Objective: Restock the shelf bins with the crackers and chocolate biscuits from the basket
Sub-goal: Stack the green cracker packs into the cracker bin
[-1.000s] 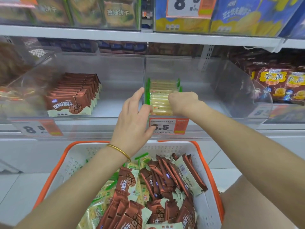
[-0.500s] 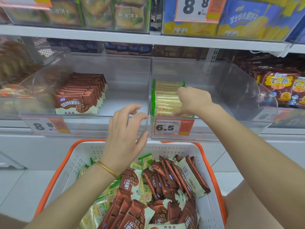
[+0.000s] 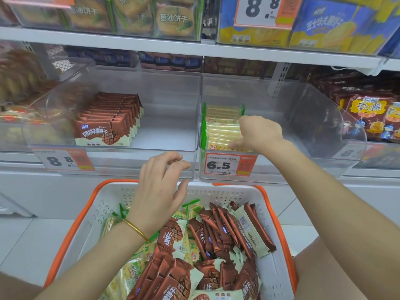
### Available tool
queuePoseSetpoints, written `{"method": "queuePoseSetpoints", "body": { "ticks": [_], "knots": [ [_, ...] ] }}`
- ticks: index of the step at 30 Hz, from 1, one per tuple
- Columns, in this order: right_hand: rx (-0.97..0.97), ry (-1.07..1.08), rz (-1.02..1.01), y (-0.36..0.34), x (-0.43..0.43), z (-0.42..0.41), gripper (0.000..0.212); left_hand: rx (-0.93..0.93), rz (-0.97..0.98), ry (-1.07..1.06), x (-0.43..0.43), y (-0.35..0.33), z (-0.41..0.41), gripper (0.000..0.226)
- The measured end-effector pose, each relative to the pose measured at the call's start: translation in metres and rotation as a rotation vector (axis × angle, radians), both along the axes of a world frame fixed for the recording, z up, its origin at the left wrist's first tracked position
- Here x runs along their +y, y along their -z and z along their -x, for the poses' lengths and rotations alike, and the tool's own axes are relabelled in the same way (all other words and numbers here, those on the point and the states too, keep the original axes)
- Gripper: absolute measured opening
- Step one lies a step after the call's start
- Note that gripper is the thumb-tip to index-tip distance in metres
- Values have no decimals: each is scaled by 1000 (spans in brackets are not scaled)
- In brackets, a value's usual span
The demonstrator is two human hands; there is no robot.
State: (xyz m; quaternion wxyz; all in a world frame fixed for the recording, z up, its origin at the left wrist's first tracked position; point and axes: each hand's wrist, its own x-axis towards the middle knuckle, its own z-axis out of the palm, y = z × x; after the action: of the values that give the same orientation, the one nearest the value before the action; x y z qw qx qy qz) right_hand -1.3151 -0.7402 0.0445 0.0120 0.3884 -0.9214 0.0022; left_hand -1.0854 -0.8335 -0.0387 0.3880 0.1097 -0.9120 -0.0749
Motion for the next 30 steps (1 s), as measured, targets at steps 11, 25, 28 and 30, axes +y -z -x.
{"method": "queuePoseSetpoints", "body": {
  "ticks": [11,25,28,30],
  "knots": [
    [-268,-377,278,20,34,-128,35,-564,-373,-424,-53,80,-62,28],
    [-384,-379,-43,132,30,-120,27,-1115,-285,-836,-71,140,-81,28],
    [-406,-368,-21,133,29,-119,24,-1072,-342,-832,-71,132,-78,29],
    [-417,-365,1,134,27,-118,22,-1007,-424,-814,-77,118,-76,26]
  ]
}}
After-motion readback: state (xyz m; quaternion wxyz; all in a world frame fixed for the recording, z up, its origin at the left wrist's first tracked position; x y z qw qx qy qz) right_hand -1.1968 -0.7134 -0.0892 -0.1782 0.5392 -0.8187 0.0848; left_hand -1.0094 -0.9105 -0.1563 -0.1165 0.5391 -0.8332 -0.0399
